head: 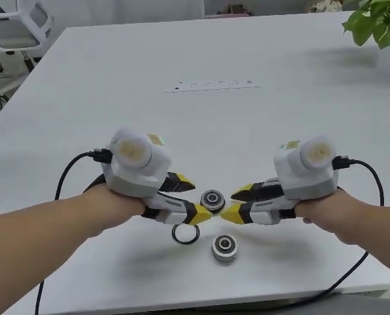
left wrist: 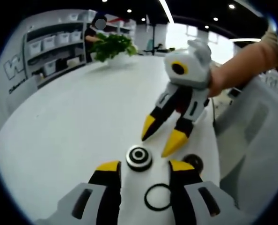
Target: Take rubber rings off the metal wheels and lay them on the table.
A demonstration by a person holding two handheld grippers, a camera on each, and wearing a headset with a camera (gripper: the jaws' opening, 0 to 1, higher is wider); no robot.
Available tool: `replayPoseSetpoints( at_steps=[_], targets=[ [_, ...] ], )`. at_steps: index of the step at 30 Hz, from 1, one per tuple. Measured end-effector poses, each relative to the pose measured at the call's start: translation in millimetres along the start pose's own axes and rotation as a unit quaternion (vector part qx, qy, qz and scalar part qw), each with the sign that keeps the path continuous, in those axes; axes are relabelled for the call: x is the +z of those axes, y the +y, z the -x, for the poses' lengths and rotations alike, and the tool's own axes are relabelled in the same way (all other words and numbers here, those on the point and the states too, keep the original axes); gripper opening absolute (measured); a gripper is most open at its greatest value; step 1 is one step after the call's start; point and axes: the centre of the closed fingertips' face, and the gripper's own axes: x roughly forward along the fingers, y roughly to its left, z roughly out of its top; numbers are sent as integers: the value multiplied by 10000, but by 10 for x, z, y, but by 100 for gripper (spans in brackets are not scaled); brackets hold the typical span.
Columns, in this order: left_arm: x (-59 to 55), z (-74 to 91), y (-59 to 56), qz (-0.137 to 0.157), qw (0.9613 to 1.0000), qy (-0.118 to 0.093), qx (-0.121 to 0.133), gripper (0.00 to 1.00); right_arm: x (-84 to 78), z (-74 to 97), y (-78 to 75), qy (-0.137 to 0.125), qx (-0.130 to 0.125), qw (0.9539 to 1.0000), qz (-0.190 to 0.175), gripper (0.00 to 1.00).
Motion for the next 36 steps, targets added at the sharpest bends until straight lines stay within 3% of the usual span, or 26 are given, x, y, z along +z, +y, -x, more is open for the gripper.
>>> replayPoseSetpoints(
  at_steps=[8,23,36],
  targets=[
    [-16,-96,27,154,9999,48,7,32,-24,-1,-7,6,8,10000,-18,29],
    [23,-185,12,105,9999,55,6,25,-49,-19,7,30,24,10000,-23,28],
    [14,-213,29,-145,9997,133,158,16,-14,-46,29,2,40,10000,41,29]
  ],
)
